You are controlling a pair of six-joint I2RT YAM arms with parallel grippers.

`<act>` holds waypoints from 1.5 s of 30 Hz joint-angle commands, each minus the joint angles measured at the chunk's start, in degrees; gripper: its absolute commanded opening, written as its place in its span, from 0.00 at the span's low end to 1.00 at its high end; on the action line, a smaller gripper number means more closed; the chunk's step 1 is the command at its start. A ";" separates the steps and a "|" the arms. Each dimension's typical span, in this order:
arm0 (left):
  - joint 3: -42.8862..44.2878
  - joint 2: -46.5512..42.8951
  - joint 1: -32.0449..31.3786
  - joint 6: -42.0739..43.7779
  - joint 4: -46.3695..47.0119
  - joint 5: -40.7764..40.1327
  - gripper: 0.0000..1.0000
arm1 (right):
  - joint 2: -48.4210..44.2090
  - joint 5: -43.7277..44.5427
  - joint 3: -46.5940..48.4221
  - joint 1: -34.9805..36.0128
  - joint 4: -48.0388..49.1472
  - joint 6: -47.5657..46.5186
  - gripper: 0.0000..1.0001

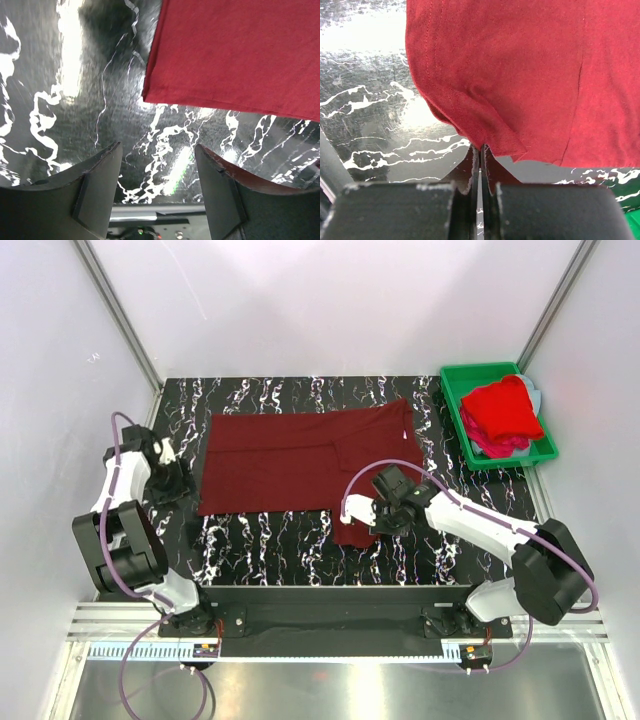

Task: Fold and stack the t-shirts
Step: Fold the tshirt

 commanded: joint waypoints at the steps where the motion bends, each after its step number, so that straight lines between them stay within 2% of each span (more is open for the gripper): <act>1: -0.02 1.83 1.56 -1.85 0.13 4.05 0.65 | -1.13 0.97 1.11 0.09 -0.39 0.80 0.00; 13: 6.47 15.80 3.49 -1.76 -0.31 6.78 0.52 | 0.10 1.41 2.43 -1.67 0.58 1.07 0.00; 15: 7.09 16.78 3.50 -1.76 -0.40 6.78 0.52 | 0.28 1.41 2.43 -1.84 0.84 1.06 0.00; 25: 7.71 20.29 3.50 -1.50 0.13 8.63 0.37 | 1.60 1.32 2.78 -2.37 1.90 1.15 0.00; 29: 7.54 20.73 3.50 -1.50 0.30 9.15 0.33 | 1.95 1.32 2.86 -2.46 2.51 1.33 0.00; 32: 7.54 20.82 3.50 -1.49 0.57 9.59 0.24 | 2.04 1.58 2.87 -2.55 2.69 1.33 0.00; 33: 7.54 20.91 3.58 -1.49 0.57 9.85 0.14 | 2.12 1.59 2.87 -2.55 2.69 1.24 0.00; 35: 7.54 20.91 3.58 -1.67 0.74 10.38 0.10 | 2.21 1.67 2.87 -2.72 2.69 1.24 0.00; 36: 7.62 20.91 3.50 -1.76 0.83 10.47 0.00 | 2.04 1.76 2.87 -2.72 2.78 1.24 0.00; 40: 8.24 19.51 3.49 -1.58 -0.22 11.26 0.00 | 1.78 2.55 4.27 -3.77 3.13 2.55 0.00; 45: 7.37 14.16 3.50 -1.58 -0.93 12.41 0.00 | 2.04 1.50 10.23 -9.47 2.87 10.02 0.00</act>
